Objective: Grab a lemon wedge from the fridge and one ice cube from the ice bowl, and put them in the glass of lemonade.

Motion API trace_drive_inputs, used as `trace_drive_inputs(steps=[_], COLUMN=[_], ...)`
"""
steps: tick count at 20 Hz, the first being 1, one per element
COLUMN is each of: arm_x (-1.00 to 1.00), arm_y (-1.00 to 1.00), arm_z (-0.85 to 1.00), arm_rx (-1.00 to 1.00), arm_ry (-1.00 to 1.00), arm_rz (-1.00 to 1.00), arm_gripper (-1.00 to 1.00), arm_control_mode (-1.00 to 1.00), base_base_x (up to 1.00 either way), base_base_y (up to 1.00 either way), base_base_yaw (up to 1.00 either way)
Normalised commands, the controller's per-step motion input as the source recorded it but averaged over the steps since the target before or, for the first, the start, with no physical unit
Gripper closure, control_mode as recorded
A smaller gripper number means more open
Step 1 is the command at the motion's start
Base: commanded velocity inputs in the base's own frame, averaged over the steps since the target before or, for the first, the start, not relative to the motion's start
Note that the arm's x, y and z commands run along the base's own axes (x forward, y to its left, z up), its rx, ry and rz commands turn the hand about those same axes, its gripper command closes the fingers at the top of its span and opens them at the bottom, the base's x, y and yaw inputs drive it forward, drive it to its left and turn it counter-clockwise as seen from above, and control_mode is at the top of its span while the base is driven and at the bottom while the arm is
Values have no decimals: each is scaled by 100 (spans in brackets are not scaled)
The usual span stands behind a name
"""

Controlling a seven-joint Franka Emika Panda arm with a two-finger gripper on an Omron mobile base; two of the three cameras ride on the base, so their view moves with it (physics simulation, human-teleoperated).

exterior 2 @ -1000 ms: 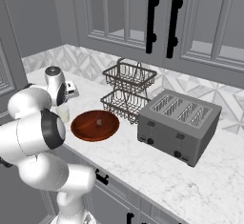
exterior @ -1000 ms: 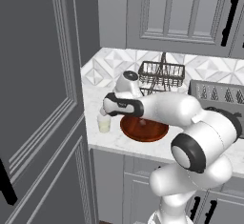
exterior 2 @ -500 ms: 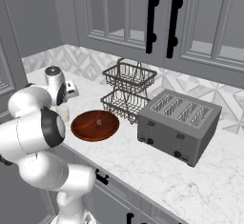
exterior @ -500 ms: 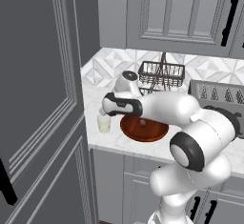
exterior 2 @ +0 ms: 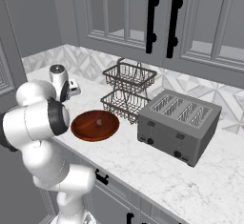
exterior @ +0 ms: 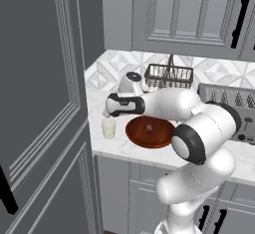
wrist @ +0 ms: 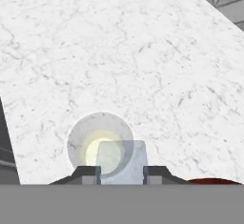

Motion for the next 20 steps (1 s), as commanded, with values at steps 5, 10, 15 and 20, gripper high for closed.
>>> trace_drive_inputs(steps=[5, 10, 15, 20], arm_x=[-2, 19, 19, 2], arm_y=[1, 0, 0, 32], arm_z=[0, -4, -1, 0], arm_rx=[-1, -1, 0, 0], arm_ry=[17, 17, 2, 0], arm_rz=[26, 9, 0, -5], arm_gripper=[100, 100, 100, 100], arm_control_mode=[-100, -100, -100, -100], base_base_x=[0, 0, 0, 0], base_base_y=[0, 0, 0, 0], base_base_yaw=[0, 0, 0, 0])
